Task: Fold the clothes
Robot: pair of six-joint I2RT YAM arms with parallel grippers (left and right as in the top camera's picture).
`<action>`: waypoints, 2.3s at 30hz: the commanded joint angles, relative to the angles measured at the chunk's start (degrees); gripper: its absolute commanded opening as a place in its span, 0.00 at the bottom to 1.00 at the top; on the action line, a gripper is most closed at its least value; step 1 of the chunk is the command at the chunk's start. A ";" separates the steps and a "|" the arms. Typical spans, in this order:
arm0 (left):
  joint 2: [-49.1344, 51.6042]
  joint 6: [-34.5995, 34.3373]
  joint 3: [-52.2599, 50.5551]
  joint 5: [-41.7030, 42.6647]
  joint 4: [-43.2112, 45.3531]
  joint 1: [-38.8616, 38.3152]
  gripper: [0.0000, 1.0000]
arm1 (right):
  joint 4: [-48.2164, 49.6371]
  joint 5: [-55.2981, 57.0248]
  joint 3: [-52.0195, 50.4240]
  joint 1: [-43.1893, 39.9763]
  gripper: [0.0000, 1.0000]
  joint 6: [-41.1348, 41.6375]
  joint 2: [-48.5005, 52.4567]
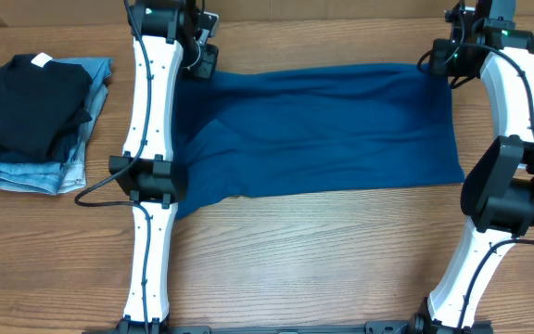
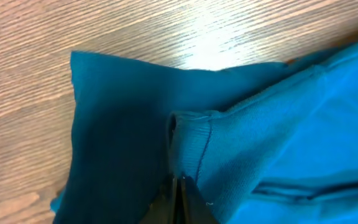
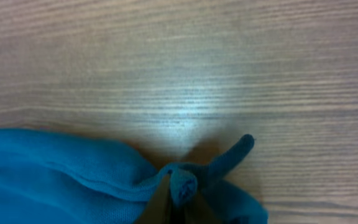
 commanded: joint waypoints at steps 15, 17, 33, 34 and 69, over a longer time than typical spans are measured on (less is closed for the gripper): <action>-3.65 -8.28 0.87 -0.13 -2.73 -2.43 0.04 | -9.16 -0.31 1.44 -0.33 0.04 -2.78 -2.40; -3.65 -9.14 0.04 -0.13 -2.73 -2.40 0.04 | -10.19 -0.31 1.44 -0.33 0.04 -2.78 -2.40; -6.32 -10.80 -12.20 -0.81 -2.73 -0.66 0.04 | -18.56 5.73 1.40 -0.33 0.04 -4.74 -2.40; -7.04 -10.80 -13.03 -0.79 -2.73 -0.33 0.04 | -19.17 5.70 1.36 -0.33 0.04 -4.96 -2.40; -14.40 -13.81 -43.54 -5.70 -2.75 1.29 0.04 | -12.63 10.23 -12.35 -1.62 0.04 -5.31 -1.66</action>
